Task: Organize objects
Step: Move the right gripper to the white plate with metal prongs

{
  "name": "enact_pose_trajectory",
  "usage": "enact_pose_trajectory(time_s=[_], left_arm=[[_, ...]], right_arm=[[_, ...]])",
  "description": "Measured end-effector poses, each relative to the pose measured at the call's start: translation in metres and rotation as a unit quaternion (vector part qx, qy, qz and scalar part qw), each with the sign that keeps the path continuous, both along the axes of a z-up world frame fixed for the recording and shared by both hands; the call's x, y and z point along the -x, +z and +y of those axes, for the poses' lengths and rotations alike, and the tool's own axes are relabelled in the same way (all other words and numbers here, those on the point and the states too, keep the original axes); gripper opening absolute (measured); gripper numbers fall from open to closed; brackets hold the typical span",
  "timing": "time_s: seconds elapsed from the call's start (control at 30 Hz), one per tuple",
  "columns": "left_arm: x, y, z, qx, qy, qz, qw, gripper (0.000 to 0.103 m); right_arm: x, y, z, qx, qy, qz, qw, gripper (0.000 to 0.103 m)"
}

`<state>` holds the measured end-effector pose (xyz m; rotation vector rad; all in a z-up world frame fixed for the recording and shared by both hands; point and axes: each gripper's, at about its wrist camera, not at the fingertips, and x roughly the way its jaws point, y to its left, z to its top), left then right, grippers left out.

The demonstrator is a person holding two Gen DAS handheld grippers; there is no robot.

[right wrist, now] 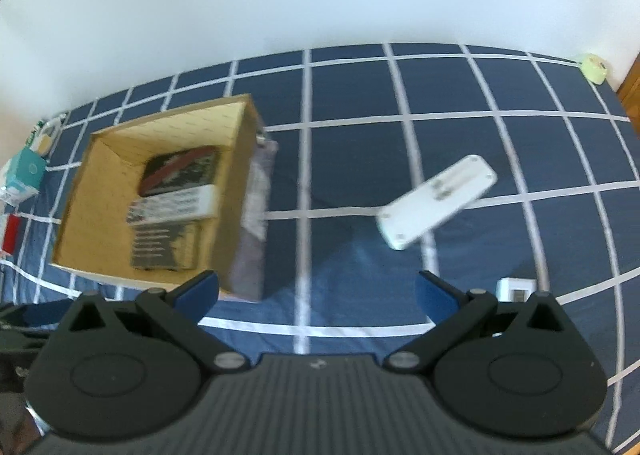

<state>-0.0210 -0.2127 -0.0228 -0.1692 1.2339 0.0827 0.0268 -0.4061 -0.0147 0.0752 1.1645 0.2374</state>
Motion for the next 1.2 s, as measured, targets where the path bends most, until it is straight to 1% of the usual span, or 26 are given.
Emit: enact_pose_trajectory(time_s=[0.23, 0.4, 0.53, 0.73, 0.9, 1.0, 1.2], left_arm=[[-0.002, -0.015, -0.047, -0.002, 0.019, 0.004, 0.9998, 0.103], [-0.006, -0.023, -0.071, -0.008, 0.042, 0.002, 0.9991, 0.103], [-0.012, -0.030, -0.089, -0.017, 0.048, 0.002, 0.9987, 0.103], [-0.025, -0.040, -0.112, -0.016, 0.055, 0.008, 0.9983, 0.103], [-0.045, -0.049, -0.125, -0.022, 0.056, 0.018, 0.9980, 0.103], [-0.059, -0.056, -0.130, -0.022, 0.064, 0.023, 0.9975, 0.103], [-0.089, -0.080, -0.137, -0.019, 0.078, 0.049, 0.9956, 0.103]], right_arm=[[-0.018, -0.006, -0.068, 0.009, 0.008, 0.005, 1.000, 0.103], [-0.033, -0.010, -0.098, 0.030, 0.031, 0.004, 0.999, 0.103], [-0.046, -0.013, -0.113, 0.045, 0.058, 0.001, 0.997, 0.103], [-0.071, -0.014, -0.129, 0.059, 0.086, 0.000, 0.994, 0.103], [-0.097, -0.019, -0.130, 0.069, 0.114, 0.005, 0.991, 0.103], [-0.115, -0.027, -0.125, 0.073, 0.133, 0.013, 0.988, 0.103], [-0.151, -0.058, -0.114, 0.077, 0.162, 0.043, 0.983, 0.103]])
